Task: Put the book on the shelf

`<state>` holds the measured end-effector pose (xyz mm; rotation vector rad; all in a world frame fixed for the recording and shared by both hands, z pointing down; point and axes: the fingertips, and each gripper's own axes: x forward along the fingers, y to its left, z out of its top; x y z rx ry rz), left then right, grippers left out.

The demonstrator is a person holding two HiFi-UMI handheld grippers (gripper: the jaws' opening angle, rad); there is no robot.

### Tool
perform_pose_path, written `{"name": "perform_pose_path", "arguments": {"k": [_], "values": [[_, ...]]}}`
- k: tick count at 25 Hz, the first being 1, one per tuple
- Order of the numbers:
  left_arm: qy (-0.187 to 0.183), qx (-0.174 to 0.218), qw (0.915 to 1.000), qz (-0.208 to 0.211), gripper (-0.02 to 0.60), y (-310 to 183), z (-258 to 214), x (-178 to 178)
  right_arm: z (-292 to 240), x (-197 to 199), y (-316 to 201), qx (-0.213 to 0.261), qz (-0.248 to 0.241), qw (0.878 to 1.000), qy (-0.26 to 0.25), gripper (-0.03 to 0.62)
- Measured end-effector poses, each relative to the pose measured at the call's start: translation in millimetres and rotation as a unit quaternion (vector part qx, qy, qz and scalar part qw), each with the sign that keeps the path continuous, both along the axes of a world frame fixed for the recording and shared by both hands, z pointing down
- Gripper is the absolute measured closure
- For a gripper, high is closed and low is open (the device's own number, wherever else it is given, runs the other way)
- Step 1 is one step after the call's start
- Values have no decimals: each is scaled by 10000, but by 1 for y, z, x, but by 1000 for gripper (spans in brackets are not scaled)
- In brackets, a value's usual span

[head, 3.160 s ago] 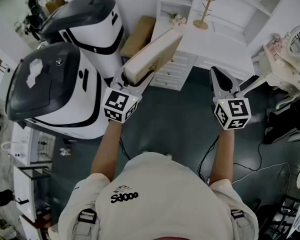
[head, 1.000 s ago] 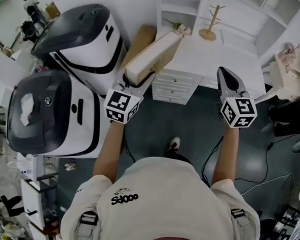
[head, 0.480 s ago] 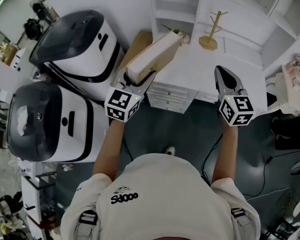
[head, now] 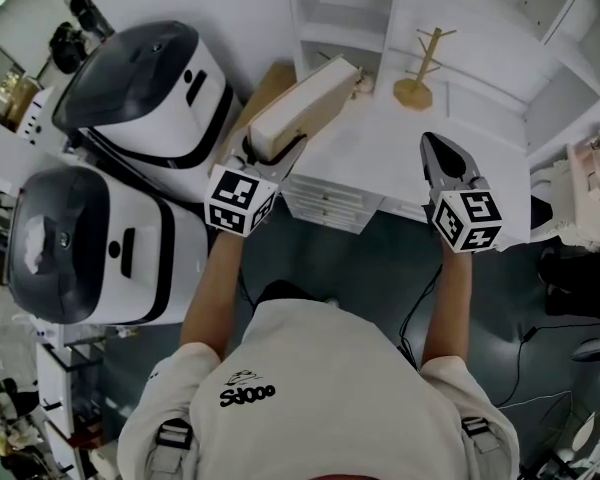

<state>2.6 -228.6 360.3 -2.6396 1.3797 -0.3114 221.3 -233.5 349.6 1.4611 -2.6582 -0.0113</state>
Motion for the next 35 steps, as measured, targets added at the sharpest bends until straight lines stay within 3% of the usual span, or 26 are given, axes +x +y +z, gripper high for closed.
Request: {"name": "perform_pose_path", "arguments": {"k": [12,17,21,24,29,32,35], "values": [[-74,63,9997,234,336,-76,0,-3,14,-11,-46,-160,143,9997,67,591],[-389,223,9980,434,336,-138,-12,1,-1,-17,-85,-79,404,9991,53,591],[-924,437,9932,562,336,-188,-20,5,-6,-23,-119,-101,560,9984,36,591],[-1408,539,9865,644,334,-222,-18,10,-4,-25,-142,-192,690,9974,12,591],[-2156,734,9728,412,336,-275,-5,11,6,-24,-175,-388,926,9949,-87,591],[-2705,883,9578,402,334,-303,10,16,15,-22,-192,-519,1101,9924,-160,591],[-3308,1124,9360,435,334,-327,22,20,25,-19,-207,-677,1269,9893,-235,591]]}}
